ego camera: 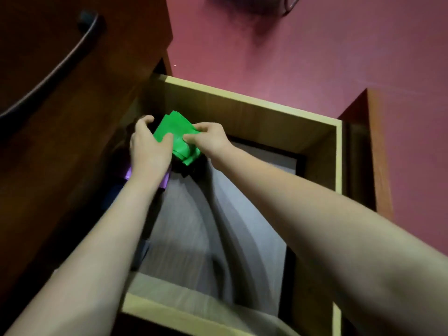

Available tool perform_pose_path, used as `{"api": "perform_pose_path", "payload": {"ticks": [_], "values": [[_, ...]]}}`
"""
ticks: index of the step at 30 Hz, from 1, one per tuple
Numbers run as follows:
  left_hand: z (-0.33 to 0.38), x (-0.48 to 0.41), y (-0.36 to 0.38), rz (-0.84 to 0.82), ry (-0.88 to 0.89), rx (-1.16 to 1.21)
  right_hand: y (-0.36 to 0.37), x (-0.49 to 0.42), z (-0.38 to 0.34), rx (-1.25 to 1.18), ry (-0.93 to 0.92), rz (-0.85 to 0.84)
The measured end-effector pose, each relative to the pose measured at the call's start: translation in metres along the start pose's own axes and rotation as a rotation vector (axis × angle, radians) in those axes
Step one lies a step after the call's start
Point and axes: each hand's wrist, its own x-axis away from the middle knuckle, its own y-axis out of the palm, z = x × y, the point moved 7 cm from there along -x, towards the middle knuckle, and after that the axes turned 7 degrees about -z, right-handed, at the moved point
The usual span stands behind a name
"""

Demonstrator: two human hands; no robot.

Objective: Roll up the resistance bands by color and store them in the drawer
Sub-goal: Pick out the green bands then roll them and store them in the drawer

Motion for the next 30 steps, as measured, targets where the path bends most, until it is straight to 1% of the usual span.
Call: {"api": "perform_pose_path", "payload": {"ticks": [2,5,8,11,13,15,17,18,19,20,23,24,26,30], "values": [[-0.007,-0.009,-0.005,-0.002,-0.008,-0.1,0.008,-0.026,-0.003,0.095,0.015,-0.011],[-0.017,-0.011,0.001,-0.111,0.054,-0.217,0.026,-0.049,0.0,0.261,0.034,-0.082],[-0.026,-0.009,0.008,-0.194,0.065,-0.348,0.046,-0.057,-0.001,0.301,-0.014,-0.137],[-0.029,-0.008,0.008,-0.197,0.092,-0.406,0.058,-0.059,-0.008,0.376,-0.042,-0.182],[-0.024,-0.005,0.007,-0.199,0.162,-0.418,0.057,-0.057,-0.008,0.308,0.0,-0.242],[-0.017,0.0,0.003,-0.18,0.207,-0.397,0.056,-0.049,-0.004,0.083,0.073,-0.357],[-0.009,0.003,-0.001,-0.143,0.224,-0.424,0.057,-0.043,-0.001,-0.04,0.086,-0.426],[-0.01,0.002,-0.001,-0.142,0.227,-0.452,0.058,-0.042,0.001,-0.038,0.076,-0.415],[-0.012,0.001,0.002,-0.158,0.223,-0.481,0.058,-0.044,0.003,0.015,0.059,-0.376],[-0.018,-0.002,0.005,-0.184,0.202,-0.515,0.06,-0.047,0.002,0.123,0.024,-0.334],[-0.037,-0.008,0.014,-0.25,0.151,-0.584,0.066,-0.056,-0.002,0.601,-0.12,-0.262],[-0.04,-0.009,0.014,-0.257,0.151,-0.602,0.068,-0.057,-0.005,0.717,-0.176,-0.251],[-0.043,-0.011,0.017,-0.285,0.162,-0.637,0.067,-0.057,-0.007,0.779,-0.236,-0.202],[-0.033,-0.01,0.017,-0.351,0.147,-0.686,0.046,-0.045,-0.006,0.764,-0.245,-0.093]]}}
